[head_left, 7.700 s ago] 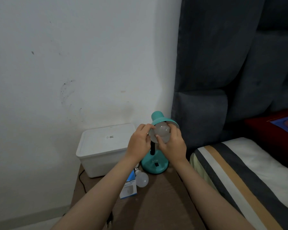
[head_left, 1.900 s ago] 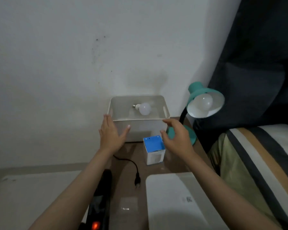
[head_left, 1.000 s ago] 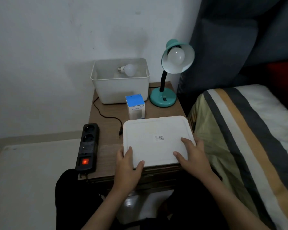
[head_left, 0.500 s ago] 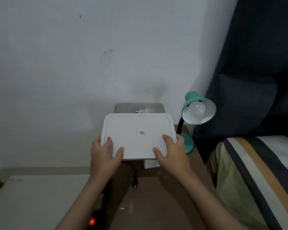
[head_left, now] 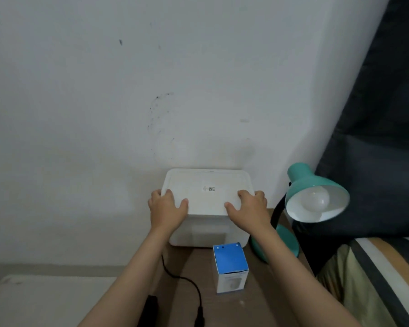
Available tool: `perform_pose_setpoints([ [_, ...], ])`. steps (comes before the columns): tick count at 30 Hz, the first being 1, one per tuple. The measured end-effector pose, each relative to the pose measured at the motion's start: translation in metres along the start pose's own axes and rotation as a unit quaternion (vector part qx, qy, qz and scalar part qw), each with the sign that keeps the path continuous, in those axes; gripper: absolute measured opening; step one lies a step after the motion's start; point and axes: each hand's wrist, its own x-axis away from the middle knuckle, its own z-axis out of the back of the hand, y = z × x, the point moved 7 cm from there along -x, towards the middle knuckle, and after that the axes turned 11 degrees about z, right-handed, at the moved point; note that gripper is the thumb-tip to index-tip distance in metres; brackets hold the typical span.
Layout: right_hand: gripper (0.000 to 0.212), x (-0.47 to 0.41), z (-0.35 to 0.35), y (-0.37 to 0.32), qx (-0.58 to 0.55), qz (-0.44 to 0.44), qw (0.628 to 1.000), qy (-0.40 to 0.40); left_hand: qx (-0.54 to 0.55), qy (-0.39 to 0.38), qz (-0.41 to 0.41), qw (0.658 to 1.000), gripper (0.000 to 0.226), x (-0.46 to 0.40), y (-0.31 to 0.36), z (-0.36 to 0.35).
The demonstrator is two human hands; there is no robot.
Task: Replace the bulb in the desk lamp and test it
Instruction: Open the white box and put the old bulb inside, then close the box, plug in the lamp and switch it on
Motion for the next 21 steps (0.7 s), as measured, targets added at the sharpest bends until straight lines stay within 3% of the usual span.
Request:
perform_pose_setpoints([
  [7, 0.06, -0.006, -0.009, 0.011, -0.014, -0.001, 1.0, 0.002, -0.049, -0.019, -0.002, 0.999, 0.045, -0.009, -0.005, -0.016],
  [14, 0.057, -0.001, -0.008, 0.014, 0.002, 0.018, 1.0, 0.021, -0.162, -0.072, -0.017, 0.984, 0.072, -0.009, -0.009, -0.021],
  [17, 0.043, 0.02, 0.001, -0.005, -0.025, 0.095, 0.989, 0.11, -0.121, -0.098, -0.027, 0.987, 0.077, 0.004, -0.018, -0.014],
  [21, 0.022, 0.087, -0.002, -0.048, -0.082, 0.251, 0.943, 0.201, -0.041, -0.057, -0.049, 0.996, 0.075, 0.052, -0.046, 0.002],
])
